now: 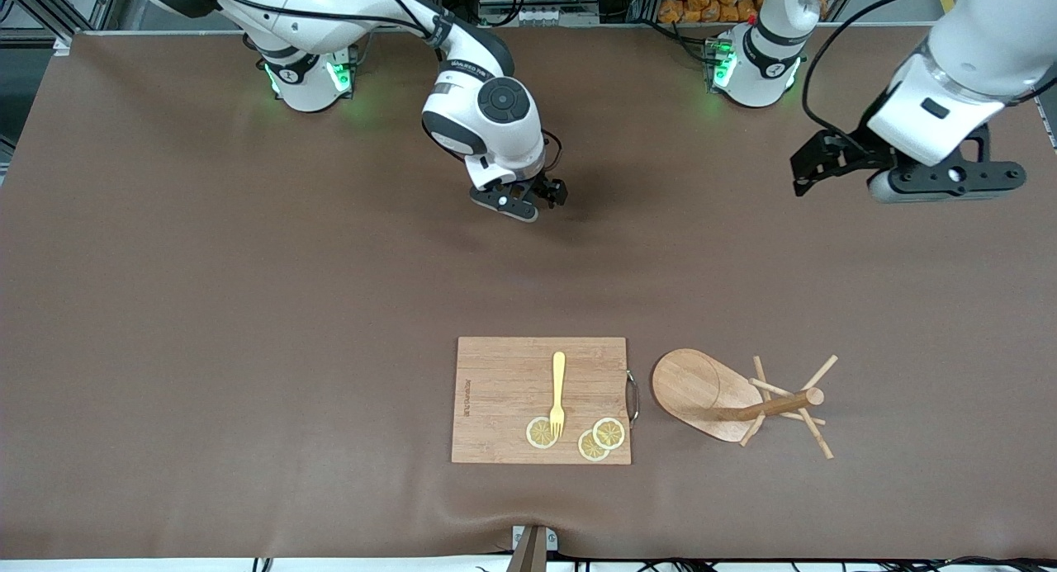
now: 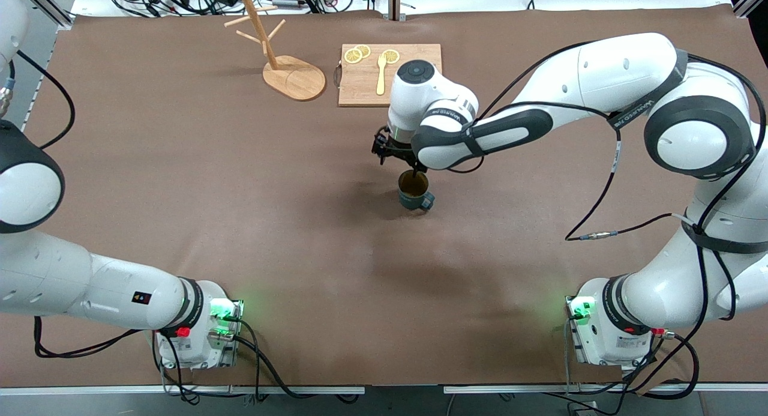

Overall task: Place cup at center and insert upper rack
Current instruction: 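Lower the mug and open the right gripper while the left gripper approaches, then withdraw the right gripper while the left gripper moves above the mug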

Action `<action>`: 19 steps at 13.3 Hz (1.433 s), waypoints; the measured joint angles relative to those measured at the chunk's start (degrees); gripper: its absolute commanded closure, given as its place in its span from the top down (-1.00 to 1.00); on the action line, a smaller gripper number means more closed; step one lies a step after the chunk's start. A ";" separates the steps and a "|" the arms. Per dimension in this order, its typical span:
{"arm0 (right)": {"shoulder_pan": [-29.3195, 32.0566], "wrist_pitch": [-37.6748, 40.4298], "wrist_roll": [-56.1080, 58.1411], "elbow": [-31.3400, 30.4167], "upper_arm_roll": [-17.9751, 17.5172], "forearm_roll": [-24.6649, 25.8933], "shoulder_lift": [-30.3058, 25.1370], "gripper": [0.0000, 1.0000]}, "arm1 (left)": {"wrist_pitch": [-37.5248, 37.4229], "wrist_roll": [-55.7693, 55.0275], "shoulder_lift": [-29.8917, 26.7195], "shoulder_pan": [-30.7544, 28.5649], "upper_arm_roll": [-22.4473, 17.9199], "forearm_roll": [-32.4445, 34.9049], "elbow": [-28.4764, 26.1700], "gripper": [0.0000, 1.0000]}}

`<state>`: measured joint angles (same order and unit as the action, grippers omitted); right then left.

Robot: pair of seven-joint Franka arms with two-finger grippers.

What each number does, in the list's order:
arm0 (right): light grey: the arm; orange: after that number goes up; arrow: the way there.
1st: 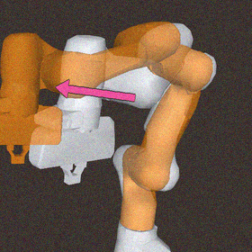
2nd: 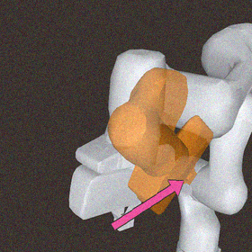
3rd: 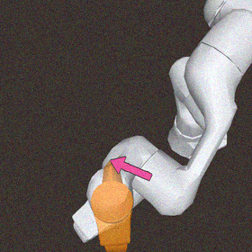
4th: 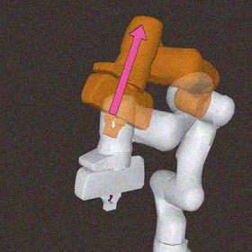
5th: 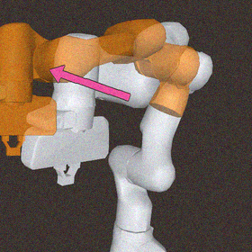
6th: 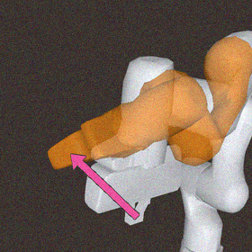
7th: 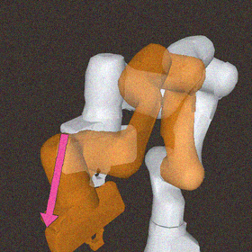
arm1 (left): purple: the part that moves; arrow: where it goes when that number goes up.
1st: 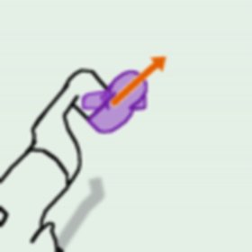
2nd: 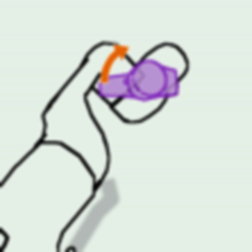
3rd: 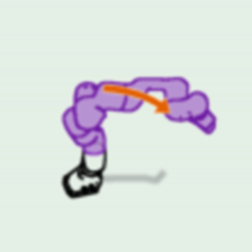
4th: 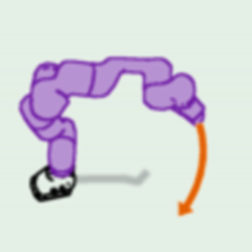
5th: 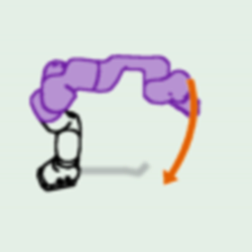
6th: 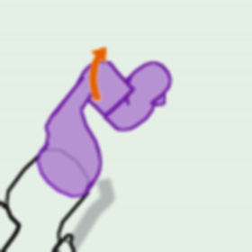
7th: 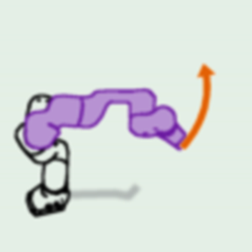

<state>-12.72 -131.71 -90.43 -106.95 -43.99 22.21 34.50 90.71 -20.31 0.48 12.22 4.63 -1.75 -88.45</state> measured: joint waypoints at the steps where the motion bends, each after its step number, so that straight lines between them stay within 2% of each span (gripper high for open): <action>1: 0.44 0.83 0.01 0.40 0.00 0.00 -0.61 1.00 | 0.00 -2.25 0.00 0.02 1.35 -0.01 0.00 1.00; 3: 1.64 2.17 0.25 0.79 -0.21 0.00 -2.38 1.00 | 0.00 -7.17 0.00 0.12 4.38 -0.02 0.00 1.00; 5: 4.40 4.10 1.75 0.85 -2.13 0.00 -4.13 1.00 | 0.00 -12.47 0.00 0.25 7.30 -0.02 0.00 1.00; 8: 13.57 9.40 5.70 0.93 -9.04 0.00 -6.73 1.00 | 0.82 -20.28 0.20 0.34 11.58 -0.02 -0.06 1.00; 10: 20.91 13.11 10.09 1.04 -13.59 -0.42 -9.01 1.00 | 2.65 -27.02 1.34 0.40 16.10 0.71 -0.17 1.00; 12: 27.16 15.57 16.29 1.31 -16.11 -3.06 -12.34 1.00 | 3.72 -33.27 3.31 1.07 20.84 3.62 -0.21 1.00; 15: 33.98 19.32 28.21 1.55 -16.46 -10.80 -19.88 1.00 | 6.53 -46.39 7.23 6.91 23.45 7.54 0.45 1.00; 17: 37.69 22.71 34.92 2.24 -15.92 -12.72 -24.61 1.00 | 7.74 -58.09 11.46 14.03 23.55 12.03 2.26 1.00; 19: 38.97 27.38 41.41 5.38 -12.98 -13.06 -27.67 1.00 | 8.16 -69.67 17.11 21.62 23.45 17.04 5.22 1.00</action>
<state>26.25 -104.33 -49.02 -101.58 -56.97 9.15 6.83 98.87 -89.99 17.59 33.84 28.09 15.29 -83.23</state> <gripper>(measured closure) 0.000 0.000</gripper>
